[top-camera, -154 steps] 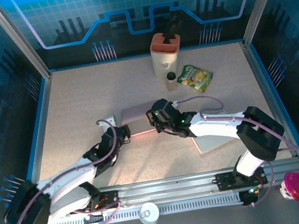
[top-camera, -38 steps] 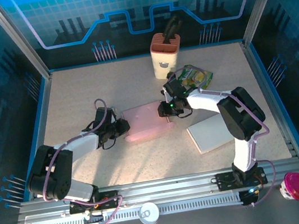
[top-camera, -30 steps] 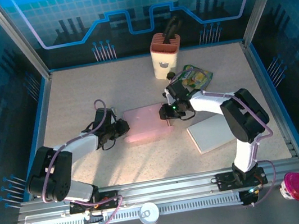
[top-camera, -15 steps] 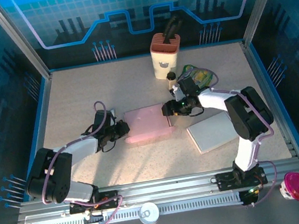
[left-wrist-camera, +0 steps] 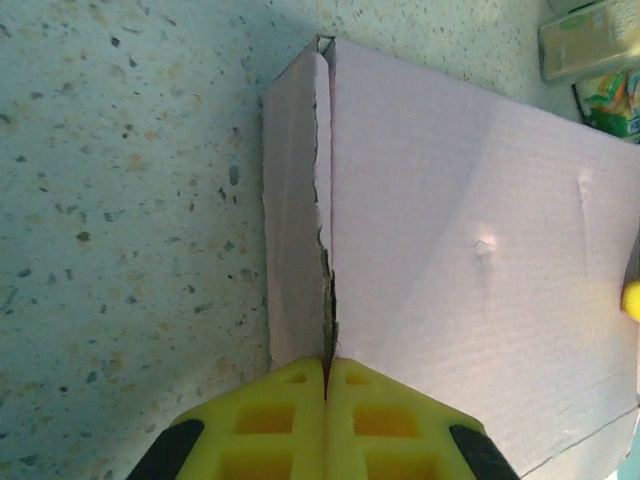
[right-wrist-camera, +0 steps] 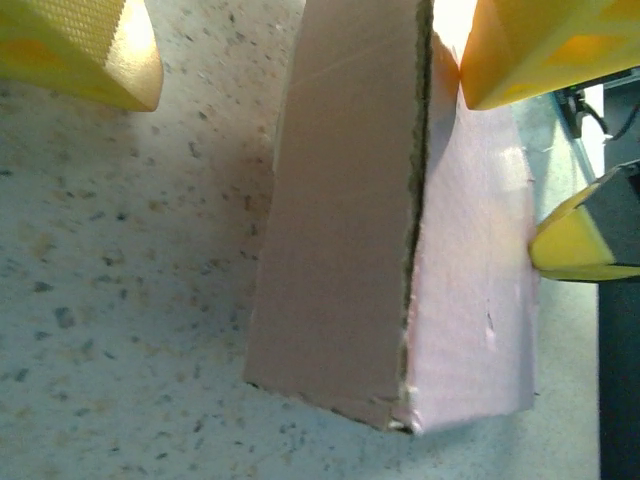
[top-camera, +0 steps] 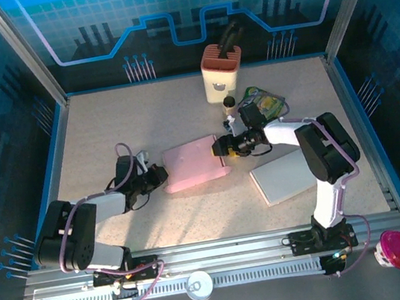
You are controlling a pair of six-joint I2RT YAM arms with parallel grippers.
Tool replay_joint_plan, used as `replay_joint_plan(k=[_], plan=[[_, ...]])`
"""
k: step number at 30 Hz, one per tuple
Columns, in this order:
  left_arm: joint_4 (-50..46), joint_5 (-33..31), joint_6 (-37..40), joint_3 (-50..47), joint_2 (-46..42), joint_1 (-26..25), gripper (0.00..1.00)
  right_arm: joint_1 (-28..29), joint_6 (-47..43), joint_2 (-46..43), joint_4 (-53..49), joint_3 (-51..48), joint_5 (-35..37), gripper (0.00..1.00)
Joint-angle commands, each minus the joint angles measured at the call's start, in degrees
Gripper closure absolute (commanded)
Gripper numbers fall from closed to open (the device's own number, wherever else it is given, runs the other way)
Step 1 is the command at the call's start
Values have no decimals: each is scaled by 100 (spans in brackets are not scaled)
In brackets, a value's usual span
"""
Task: Fold the paper box
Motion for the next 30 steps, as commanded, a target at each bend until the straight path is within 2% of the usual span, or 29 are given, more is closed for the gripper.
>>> replay_joint_plan(k=[1, 7, 11, 14, 22, 27, 30], plan=[[-16, 118, -124, -199, 232, 138, 95, -25, 325, 50, 580, -147, -580, 22], [108, 212, -157, -146, 394, 165, 94, 188, 1110, -86, 1514, -351, -867, 26], [-18, 239, -102, -23, 348, 165, 93, 257, 1813, -137, 2440, -561, -1028, 33], [-125, 259, -41, 57, 240, 164, 91, 275, 2128, -162, 2696, -615, -1056, 38], [-747, 217, 390, 346, -385, 131, 75, 247, 3025, -273, 3381, -877, -1069, 54], [-1422, -221, 1018, 533, -1263, -227, 69, 222, 3324, -446, 3377, -989, -951, 62], [-1849, -591, 1678, 664, -1863, -703, 67, 170, 3645, -532, 3591, -1229, -925, 63]])
